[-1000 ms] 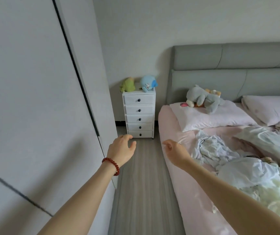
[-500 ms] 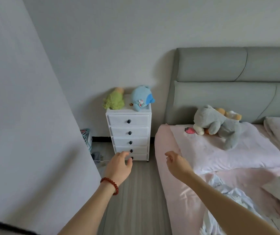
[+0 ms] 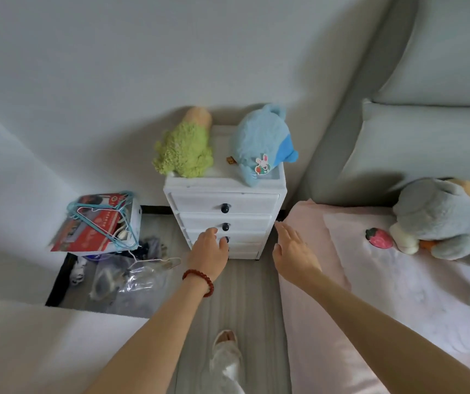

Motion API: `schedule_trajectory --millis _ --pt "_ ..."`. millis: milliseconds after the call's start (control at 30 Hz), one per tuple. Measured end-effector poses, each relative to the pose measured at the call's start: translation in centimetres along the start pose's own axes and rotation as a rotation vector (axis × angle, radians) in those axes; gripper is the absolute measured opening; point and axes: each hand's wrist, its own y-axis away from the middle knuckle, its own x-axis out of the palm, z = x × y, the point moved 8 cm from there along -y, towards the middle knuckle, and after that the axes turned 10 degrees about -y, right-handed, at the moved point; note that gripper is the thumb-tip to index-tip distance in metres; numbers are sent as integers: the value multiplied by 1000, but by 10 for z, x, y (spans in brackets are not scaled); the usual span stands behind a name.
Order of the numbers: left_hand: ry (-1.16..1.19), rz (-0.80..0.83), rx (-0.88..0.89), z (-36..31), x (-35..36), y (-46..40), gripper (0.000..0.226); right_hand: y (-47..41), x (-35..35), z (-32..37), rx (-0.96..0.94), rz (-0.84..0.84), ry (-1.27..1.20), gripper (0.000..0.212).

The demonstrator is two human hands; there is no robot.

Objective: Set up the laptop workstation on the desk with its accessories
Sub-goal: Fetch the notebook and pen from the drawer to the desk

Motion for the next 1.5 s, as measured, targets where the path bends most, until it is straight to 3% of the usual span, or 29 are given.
schedule_trajectory --millis 300,433,533,667,800,1000,1167,1333,1500 --pt "50 117 -223 19 73 -145 46 -154 23 -31 90 22 337 67" --pt "161 56 -336 20 94 -163 34 -167 33 -41 113 -13 391 74" --pt "65 -38 -400 23 92 -162 33 -166 36 -42 126 -25 386 78" --pt "-72 -144 -344 21 82 -159 34 -166 35 -41 119 -13 383 80" --pt "-173 -116 -287 26 81 -136 40 -161 32 -35 83 -5 387 78" --pt "-267 -17 -278 41 86 -84 41 -109 57 -17 -216 -11 344 56" --pt "-275 -5 -285 63 79 -43 32 -83 74 -16 -242 49 290 39" --pt "-291 -382 5 51 27 -14 29 -64 85 -19 -235 200 301 37" --pt "-506 -151 199 52 37 -19 37 -49 85 -27 -206 204 309 39"
